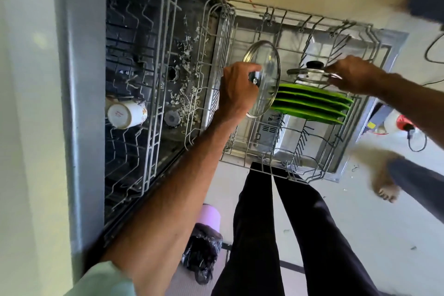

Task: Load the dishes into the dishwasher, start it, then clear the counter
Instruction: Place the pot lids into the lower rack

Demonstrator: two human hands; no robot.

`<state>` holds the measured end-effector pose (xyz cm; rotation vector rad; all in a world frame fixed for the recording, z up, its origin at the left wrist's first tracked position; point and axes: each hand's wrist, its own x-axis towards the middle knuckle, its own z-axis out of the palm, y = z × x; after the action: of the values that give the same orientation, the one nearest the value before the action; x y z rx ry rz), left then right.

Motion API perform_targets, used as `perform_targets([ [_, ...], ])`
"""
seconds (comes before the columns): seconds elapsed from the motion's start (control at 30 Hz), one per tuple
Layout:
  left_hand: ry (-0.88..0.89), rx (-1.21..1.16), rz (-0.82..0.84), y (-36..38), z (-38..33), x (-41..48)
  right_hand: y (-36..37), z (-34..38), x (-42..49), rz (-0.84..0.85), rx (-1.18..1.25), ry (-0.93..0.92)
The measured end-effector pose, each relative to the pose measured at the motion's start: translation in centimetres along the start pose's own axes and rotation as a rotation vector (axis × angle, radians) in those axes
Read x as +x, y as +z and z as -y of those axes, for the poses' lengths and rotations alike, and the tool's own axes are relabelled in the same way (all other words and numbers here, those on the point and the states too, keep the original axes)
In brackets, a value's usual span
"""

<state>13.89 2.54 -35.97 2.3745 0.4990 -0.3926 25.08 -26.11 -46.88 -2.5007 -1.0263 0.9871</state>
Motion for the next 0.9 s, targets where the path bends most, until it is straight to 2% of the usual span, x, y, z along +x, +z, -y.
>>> perform_targets([
  [0.17,-0.039,0.019,-0.012,-0.6,-0.3,-0.1,1.0,-1.8,-0.7,0.082,-0.051,0.190],
  [0.3,-0.082,0.007,-0.031,-0.6,-0.1,0.3,2.3,-2.8,-2.0,0.155,-0.091,0.214],
  [0.4,-0.099,-0.016,-0.014,-0.1,-0.2,0.5,3.4,-3.5,-1.6,0.123,-0.126,0.259],
  [0.53,-0.098,0.003,0.007,0.0,-0.3,0.4,2.5,-0.3,0.6,0.115,-0.074,0.244],
  [0.73,-0.089,0.028,0.038,0.8,-0.4,0.3,3.7,0.7,-0.3,-0.045,-0.109,0.177],
  [0.83,-0.055,0.011,0.020,0.9,-0.7,0.5,2.5,1.3,-0.2,0.080,-0.134,0.315],
  [0.9,-0.021,-0.015,0.012,0.7,-1.1,0.7,3.0,0.6,-0.4,0.097,0.023,0.405],
])
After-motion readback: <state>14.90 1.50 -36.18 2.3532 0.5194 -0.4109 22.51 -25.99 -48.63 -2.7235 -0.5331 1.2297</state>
